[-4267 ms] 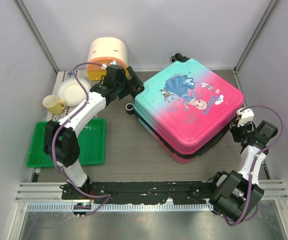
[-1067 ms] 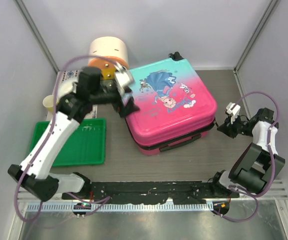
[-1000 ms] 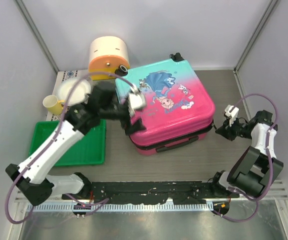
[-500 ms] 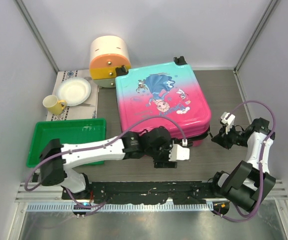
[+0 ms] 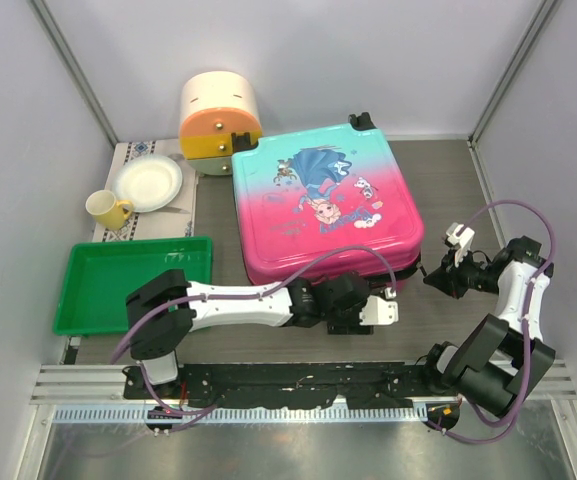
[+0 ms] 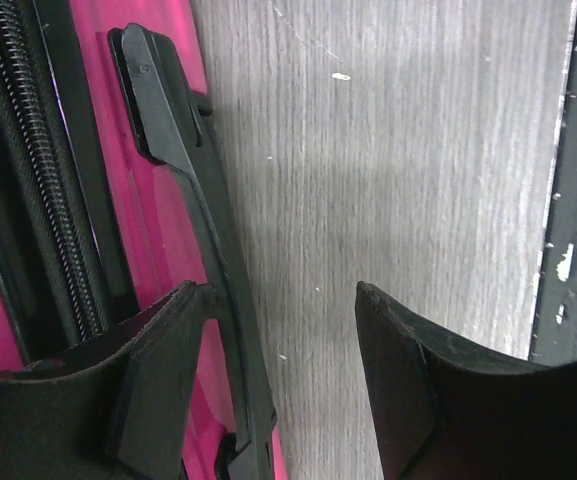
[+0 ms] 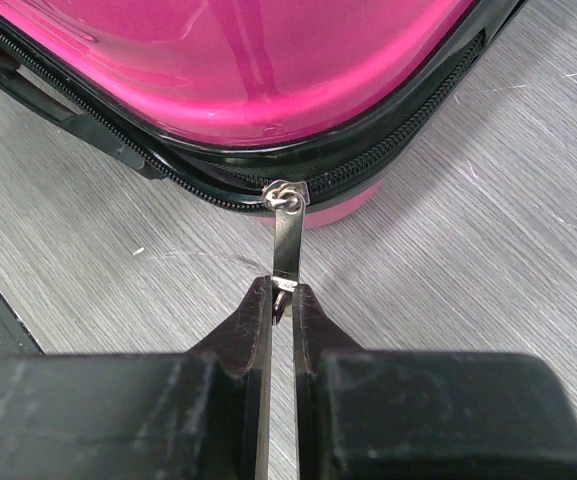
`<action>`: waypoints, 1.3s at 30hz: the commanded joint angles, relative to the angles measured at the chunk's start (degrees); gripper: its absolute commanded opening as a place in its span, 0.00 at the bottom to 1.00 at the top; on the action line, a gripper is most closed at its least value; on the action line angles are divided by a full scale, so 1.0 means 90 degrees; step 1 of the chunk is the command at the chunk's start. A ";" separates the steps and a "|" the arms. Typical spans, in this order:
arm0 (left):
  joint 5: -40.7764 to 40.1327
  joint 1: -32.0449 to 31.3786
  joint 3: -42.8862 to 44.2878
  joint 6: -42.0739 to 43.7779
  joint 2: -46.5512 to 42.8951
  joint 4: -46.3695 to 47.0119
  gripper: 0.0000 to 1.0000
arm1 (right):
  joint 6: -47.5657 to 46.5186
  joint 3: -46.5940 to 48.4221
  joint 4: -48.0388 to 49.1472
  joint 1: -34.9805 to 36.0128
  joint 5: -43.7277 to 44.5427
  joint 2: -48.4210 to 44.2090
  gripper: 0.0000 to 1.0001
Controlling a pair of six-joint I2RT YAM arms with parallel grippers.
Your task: Open, take out, and arrange the luggage
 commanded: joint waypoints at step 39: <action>0.1108 -0.0108 -0.1452 0.1066 -0.0899 -0.1656 0.00 | 0.5312 -0.0779 0.7954 0.0277 0.0958 0.0246 0.01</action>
